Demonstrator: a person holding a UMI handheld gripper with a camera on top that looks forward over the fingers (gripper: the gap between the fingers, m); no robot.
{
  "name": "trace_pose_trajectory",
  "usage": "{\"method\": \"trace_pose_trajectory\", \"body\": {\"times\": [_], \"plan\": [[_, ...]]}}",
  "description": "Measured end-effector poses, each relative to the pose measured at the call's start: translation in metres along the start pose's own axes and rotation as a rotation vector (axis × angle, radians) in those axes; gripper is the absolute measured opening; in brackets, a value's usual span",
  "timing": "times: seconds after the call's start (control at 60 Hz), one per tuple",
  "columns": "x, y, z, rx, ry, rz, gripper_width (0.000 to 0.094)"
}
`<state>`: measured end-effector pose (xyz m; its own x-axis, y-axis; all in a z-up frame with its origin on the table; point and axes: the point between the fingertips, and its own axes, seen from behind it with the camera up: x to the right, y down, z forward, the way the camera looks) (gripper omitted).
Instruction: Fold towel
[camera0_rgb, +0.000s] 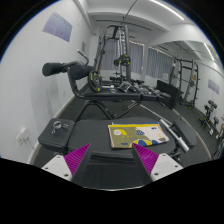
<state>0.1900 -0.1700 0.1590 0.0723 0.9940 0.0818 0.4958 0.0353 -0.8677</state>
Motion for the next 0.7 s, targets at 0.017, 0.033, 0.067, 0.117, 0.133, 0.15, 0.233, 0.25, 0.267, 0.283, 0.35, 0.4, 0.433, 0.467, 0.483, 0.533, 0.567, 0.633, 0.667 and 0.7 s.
{"method": "trace_pose_trajectory", "body": {"times": [0.017, 0.033, 0.067, 0.117, 0.133, 0.15, 0.233, 0.25, 0.267, 0.283, 0.35, 0.4, 0.433, 0.467, 0.483, 0.533, 0.567, 0.633, 0.667, 0.7], "plan": [[0.0, 0.002, 0.006, -0.002, -0.004, 0.002, 0.0851], [0.0, 0.004, 0.012, -0.005, -0.007, 0.003, 0.0851], [0.002, 0.007, 0.021, -0.013, -0.011, 0.003, 0.0851], [0.007, 0.013, 0.041, -0.021, -0.008, 0.0, 0.0852], [0.008, 0.015, 0.048, -0.023, -0.005, -0.002, 0.0852], [0.009, 0.016, 0.055, -0.024, -0.003, -0.003, 0.0854], [0.012, 0.025, 0.092, -0.039, -0.005, 0.002, 0.0852], [0.012, 0.027, 0.1, -0.043, -0.006, 0.003, 0.0852], [0.012, 0.029, 0.109, -0.047, -0.007, 0.004, 0.0854], [0.013, 0.03, 0.116, -0.05, -0.007, 0.003, 0.0854], [0.015, 0.034, 0.147, -0.06, -0.007, -0.006, 0.0855], [0.017, 0.039, 0.172, -0.069, -0.001, -0.018, 0.0853], [0.017, 0.042, 0.189, -0.077, 0.0, -0.023, 0.0853], [0.017, 0.044, 0.205, -0.086, 0.0, -0.024, 0.0853], [0.017, 0.045, 0.213, -0.091, 0.0, -0.025, 0.0853], [0.02, 0.049, 0.233, -0.104, 0.009, -0.032, 0.0853], [0.023, 0.049, 0.247, -0.11, 0.017, -0.036, 0.0852], [0.027, 0.051, 0.27, -0.123, 0.029, -0.044, 0.0853], [0.028, 0.055, 0.278, -0.136, 0.026, -0.051, 0.0851], [0.025, 0.051, 0.284, -0.125, 0.01, -0.041, 0.0804]]}}
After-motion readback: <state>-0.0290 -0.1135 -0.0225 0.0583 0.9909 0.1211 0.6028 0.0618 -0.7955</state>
